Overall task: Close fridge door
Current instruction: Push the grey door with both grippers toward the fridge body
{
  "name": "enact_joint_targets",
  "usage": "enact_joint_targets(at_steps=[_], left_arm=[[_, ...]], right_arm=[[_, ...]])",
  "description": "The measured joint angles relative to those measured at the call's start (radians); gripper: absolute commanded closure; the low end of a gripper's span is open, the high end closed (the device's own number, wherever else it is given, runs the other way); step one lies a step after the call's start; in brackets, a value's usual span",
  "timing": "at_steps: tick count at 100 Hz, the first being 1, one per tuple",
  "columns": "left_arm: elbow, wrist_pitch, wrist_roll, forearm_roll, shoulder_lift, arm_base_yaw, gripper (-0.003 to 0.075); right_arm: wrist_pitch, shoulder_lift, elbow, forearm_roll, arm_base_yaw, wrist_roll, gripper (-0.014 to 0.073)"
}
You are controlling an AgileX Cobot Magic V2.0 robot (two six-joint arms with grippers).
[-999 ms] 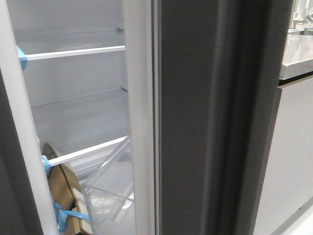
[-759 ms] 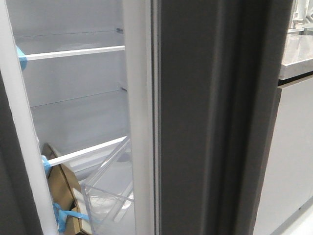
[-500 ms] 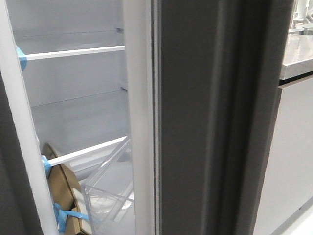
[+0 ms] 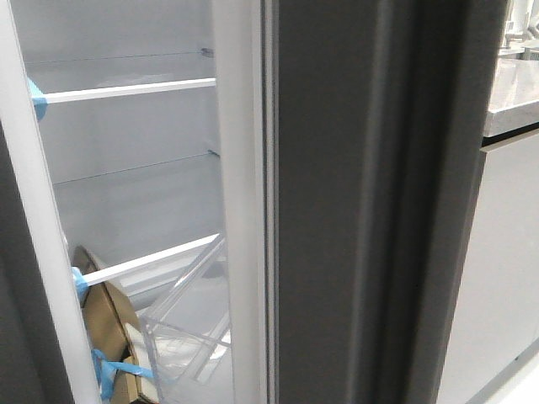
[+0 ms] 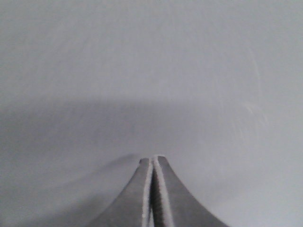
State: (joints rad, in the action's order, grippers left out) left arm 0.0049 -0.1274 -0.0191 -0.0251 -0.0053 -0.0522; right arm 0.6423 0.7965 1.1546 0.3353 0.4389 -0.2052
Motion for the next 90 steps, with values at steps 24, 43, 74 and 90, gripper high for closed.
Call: enact_joint_targets(at_steps=[24,43,74,90], left_arm=[[0.000,0.000,0.000,0.000,0.000,0.000,0.0740],[0.000,0.000,0.000,0.000,0.000,0.000,0.0740],[0.000,0.000,0.000,0.000,0.000,0.000,0.0740],[0.000,0.000,0.000,0.000,0.000,0.000,0.0740]], right_arm=[[-0.032,0.067,0.024,-0.014,0.063,-0.025,0.0638],[-0.111,0.134,0.025,-0.012,0.126,-0.039,0.0638],[-0.247,0.336,0.071,-0.004,0.175,-0.069,0.0638],[-0.276,0.449,0.130,-0.004,0.179,-0.077,0.0638]])
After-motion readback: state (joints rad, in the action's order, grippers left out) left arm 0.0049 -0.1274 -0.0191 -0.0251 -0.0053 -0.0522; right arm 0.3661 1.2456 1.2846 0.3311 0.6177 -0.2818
